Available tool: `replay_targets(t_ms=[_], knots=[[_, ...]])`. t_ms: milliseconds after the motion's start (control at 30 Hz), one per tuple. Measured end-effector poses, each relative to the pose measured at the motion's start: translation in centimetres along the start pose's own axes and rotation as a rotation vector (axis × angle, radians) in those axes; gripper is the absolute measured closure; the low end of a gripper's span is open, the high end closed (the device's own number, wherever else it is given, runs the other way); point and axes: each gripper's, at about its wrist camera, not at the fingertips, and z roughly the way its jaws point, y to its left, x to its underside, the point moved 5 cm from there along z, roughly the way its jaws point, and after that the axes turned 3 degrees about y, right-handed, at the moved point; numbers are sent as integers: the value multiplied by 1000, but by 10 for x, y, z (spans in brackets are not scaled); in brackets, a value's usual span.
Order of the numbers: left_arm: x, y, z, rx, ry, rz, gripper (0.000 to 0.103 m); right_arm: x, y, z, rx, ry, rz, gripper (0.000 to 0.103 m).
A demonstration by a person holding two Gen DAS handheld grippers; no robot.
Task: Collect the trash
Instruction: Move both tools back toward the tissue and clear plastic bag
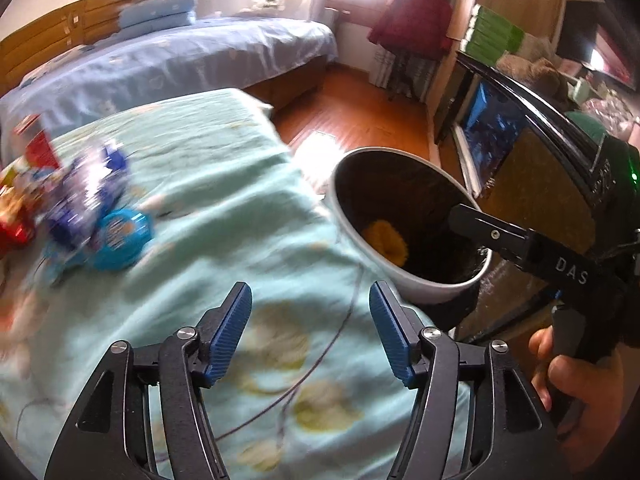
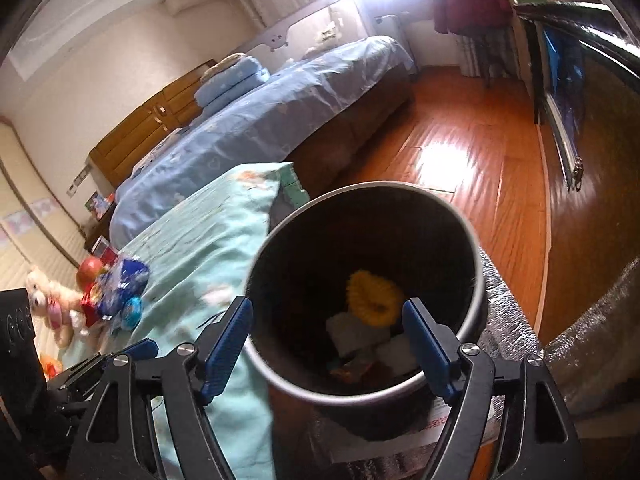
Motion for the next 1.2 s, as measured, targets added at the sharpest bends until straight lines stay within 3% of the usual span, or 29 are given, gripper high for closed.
replay_targets(t_ms=[333, 667, 1200], knots=[[23, 59, -36, -68, -50, -97, 40, 20, 61, 6, -76, 24, -75, 24], [47, 127, -62, -139, -82, -230, 39, 41, 119, 20, -127, 71, -164, 17], [70, 203, -86, -231, -104, -335, 39, 52, 197, 49, -192, 122, -262, 14]])
